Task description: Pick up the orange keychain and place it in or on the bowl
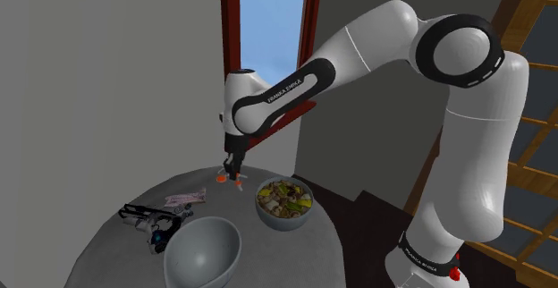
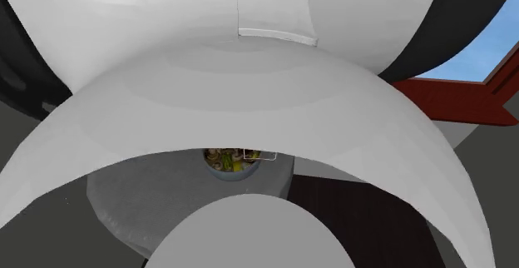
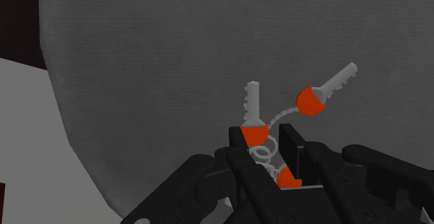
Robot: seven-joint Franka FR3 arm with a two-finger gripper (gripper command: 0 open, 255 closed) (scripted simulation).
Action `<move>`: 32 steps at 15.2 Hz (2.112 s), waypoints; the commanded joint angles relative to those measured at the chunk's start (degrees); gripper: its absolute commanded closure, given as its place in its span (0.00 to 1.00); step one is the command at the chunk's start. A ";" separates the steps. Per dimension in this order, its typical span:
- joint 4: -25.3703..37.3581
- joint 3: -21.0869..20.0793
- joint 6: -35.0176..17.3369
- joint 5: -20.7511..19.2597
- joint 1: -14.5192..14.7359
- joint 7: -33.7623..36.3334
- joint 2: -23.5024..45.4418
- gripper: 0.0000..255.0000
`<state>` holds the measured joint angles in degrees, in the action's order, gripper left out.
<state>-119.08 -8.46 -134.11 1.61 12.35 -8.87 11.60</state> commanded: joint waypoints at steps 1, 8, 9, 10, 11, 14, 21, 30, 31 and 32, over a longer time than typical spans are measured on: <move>0.56 -0.06 1.39 0.10 0.01 0.06 -0.82 1.00; 2.79 -0.13 6.32 0.47 -0.11 -0.02 -3.54 1.00; 3.16 -0.14 7.04 0.52 -0.13 -0.03 -3.89 1.00; 3.54 -0.14 7.75 0.56 -0.14 -0.03 -4.22 1.00; 3.93 -0.14 8.47 0.60 -0.15 -0.03 -4.55 1.00; 5.19 -0.15 10.62 0.70 -0.19 -0.03 -5.46 1.00; -7.10 -0.23 10.12 2.86 -0.24 -1.10 -17.32 1.00; -26.97 0.34 11.83 6.14 1.24 -2.53 -38.95 1.00; -27.84 0.38 12.11 6.26 1.36 -2.55 -40.09 1.00; -28.39 0.34 11.24 6.31 1.38 -2.59 -39.77 1.00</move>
<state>-146.23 -8.15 -122.44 7.77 13.63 -11.37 -27.36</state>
